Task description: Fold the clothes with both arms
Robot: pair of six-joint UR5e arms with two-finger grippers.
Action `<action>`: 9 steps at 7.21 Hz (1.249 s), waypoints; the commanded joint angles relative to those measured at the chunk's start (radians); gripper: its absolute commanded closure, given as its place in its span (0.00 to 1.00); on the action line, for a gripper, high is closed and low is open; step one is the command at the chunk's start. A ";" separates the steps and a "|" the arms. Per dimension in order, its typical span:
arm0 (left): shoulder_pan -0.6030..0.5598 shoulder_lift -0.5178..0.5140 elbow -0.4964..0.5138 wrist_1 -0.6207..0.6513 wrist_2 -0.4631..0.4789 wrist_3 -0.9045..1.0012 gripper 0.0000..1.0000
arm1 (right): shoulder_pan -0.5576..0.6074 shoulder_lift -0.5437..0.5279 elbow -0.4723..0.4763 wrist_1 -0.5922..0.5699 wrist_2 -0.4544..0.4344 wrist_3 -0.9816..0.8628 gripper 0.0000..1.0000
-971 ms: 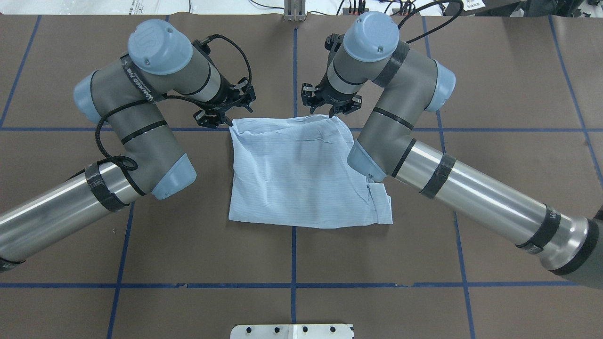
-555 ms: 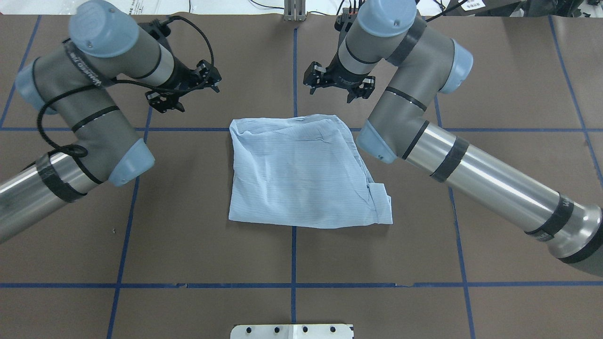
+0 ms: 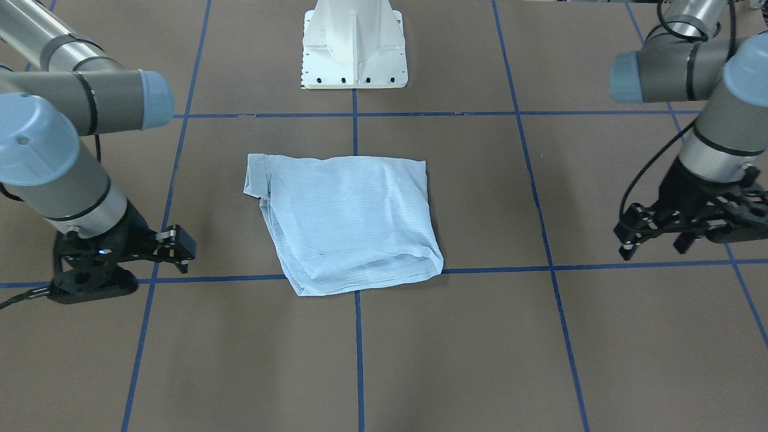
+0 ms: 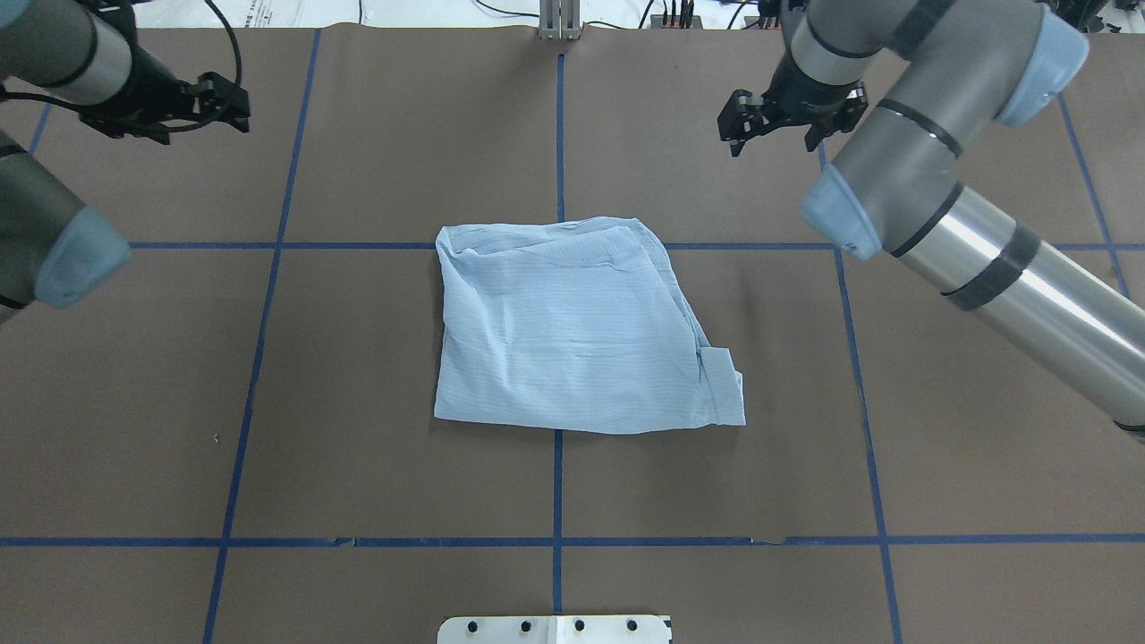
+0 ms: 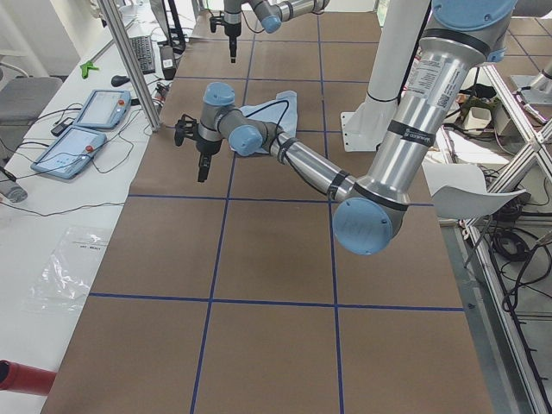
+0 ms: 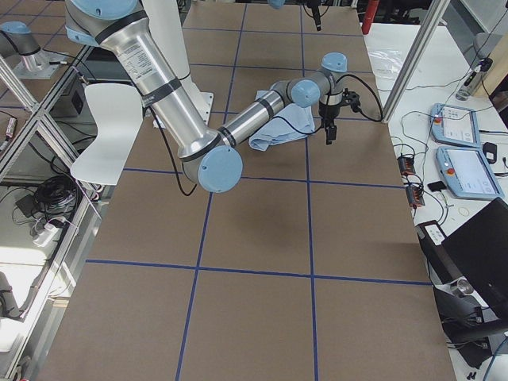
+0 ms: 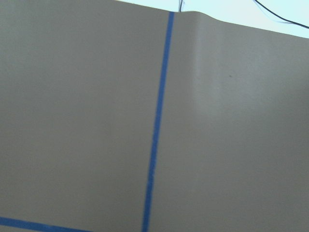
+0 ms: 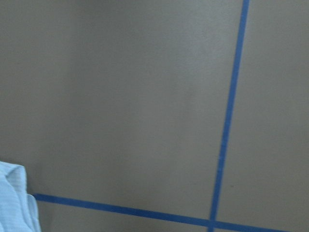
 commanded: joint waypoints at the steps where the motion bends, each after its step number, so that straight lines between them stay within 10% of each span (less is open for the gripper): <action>1: -0.169 0.119 0.005 0.008 -0.102 0.384 0.00 | 0.135 -0.095 0.069 -0.120 0.078 -0.288 0.00; 4: -0.381 0.248 0.011 0.015 -0.132 0.776 0.00 | 0.321 -0.290 0.080 -0.158 0.242 -0.725 0.00; 9: -0.400 0.365 0.066 -0.250 -0.144 0.812 0.00 | 0.324 -0.376 0.129 -0.050 0.181 -0.622 0.00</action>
